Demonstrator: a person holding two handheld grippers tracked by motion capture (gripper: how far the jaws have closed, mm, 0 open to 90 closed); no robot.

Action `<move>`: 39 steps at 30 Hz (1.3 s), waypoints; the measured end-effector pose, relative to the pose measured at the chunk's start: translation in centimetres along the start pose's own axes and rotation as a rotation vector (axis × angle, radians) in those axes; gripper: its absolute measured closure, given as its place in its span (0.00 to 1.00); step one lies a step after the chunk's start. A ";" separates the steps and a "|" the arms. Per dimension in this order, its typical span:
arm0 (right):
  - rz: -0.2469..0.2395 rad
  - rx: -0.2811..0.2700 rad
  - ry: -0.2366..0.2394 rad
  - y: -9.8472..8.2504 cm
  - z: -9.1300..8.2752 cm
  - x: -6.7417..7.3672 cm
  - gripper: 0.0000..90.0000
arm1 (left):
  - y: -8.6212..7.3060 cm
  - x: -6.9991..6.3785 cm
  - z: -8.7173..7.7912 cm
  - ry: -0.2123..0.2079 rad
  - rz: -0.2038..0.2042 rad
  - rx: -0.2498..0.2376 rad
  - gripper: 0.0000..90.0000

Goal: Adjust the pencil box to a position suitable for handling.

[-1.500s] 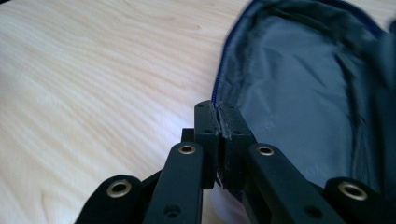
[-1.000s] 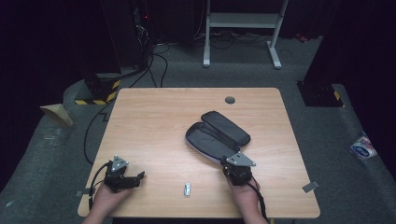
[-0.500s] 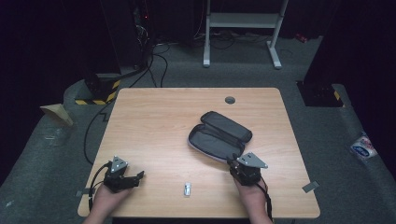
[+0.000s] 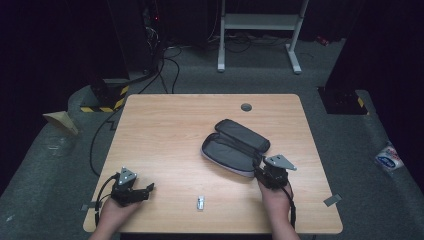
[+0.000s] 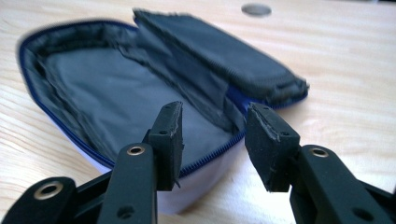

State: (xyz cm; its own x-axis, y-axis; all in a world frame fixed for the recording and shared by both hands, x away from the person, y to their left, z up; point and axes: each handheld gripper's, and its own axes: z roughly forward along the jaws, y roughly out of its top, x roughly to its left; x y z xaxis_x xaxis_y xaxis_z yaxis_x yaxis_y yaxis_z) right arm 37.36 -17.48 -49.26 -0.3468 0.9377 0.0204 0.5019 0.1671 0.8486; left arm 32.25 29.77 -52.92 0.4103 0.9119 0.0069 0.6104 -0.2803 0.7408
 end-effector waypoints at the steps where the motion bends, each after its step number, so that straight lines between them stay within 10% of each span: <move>1: 0.003 0.009 0.000 -0.2 0.1 -0.1 0.63 | 0.0 0.0 0.0 -0.001 -0.001 -0.001 0.22; 20: 0.056 0.062 0.013 -1.0 1.9 -1.9 0.81 | 0.0 0.0 0.0 0.002 -0.003 -0.003 0.23; 39: -0.012 0.087 0.043 1.4 5.2 1.0 0.83 | 0.0 0.1 0.0 -0.004 -0.002 -0.003 0.23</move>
State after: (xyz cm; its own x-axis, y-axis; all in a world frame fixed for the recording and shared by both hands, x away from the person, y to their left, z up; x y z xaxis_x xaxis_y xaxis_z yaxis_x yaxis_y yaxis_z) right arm 41.84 -14.75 -50.74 -0.3859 0.9219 0.0352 0.5642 0.2056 0.7996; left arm 32.27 29.85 -52.93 0.4120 0.9112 0.0029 0.6091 -0.2778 0.7428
